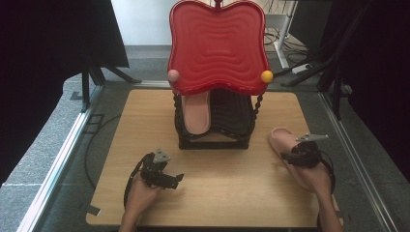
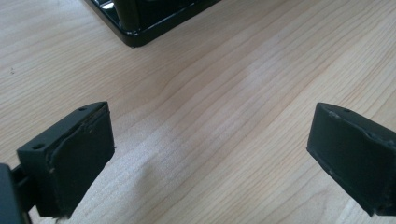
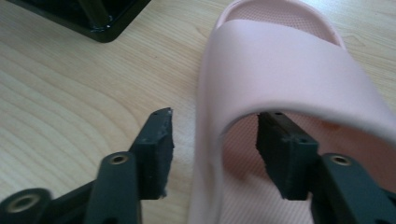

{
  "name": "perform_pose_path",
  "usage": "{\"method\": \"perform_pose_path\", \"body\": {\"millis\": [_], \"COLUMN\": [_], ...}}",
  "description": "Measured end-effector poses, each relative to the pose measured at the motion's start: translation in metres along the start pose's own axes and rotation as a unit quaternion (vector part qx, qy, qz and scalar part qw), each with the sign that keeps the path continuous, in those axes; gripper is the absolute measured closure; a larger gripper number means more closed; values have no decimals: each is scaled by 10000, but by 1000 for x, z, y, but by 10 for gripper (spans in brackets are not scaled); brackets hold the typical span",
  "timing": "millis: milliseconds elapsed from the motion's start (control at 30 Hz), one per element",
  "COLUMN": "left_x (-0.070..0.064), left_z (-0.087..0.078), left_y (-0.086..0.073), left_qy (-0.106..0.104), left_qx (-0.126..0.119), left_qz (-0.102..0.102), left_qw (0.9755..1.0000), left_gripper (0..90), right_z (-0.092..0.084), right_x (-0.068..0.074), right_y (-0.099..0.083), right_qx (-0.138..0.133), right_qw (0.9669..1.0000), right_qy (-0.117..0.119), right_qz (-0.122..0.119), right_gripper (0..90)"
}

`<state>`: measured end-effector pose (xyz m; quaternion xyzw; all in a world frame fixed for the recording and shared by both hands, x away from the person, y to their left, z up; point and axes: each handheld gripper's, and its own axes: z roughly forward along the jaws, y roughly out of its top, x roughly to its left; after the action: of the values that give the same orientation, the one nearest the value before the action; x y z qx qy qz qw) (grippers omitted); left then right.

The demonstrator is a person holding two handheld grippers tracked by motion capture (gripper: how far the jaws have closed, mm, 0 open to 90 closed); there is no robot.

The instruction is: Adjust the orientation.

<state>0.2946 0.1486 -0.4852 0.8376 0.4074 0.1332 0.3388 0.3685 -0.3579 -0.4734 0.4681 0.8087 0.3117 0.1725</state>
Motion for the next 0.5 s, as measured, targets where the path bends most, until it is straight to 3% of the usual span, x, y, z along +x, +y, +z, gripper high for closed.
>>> {"method": "perform_pose_path", "body": {"millis": [200, 367, 500], "left_x": [-1, -2, -2], "left_z": [2, 2, 2], "left_y": [0, 0, 0], "left_qy": [-44, -42, -61], "left_qx": [73, 59, 50], "left_qz": [36, 64, 47], "left_qw": [10000, 10000, 10000], "left_gripper": [13, 17, 19], "right_z": [5, 6, 5], "right_x": [-1, 0, 1], "right_y": [9, 16, 16], "right_qx": [208, 381, 446], "right_qw": [9997, 9988, 9984], "right_qy": [45, 13, -45], "right_qz": [-146, -292, -340], "right_gripper": [575, 749, 795]}}
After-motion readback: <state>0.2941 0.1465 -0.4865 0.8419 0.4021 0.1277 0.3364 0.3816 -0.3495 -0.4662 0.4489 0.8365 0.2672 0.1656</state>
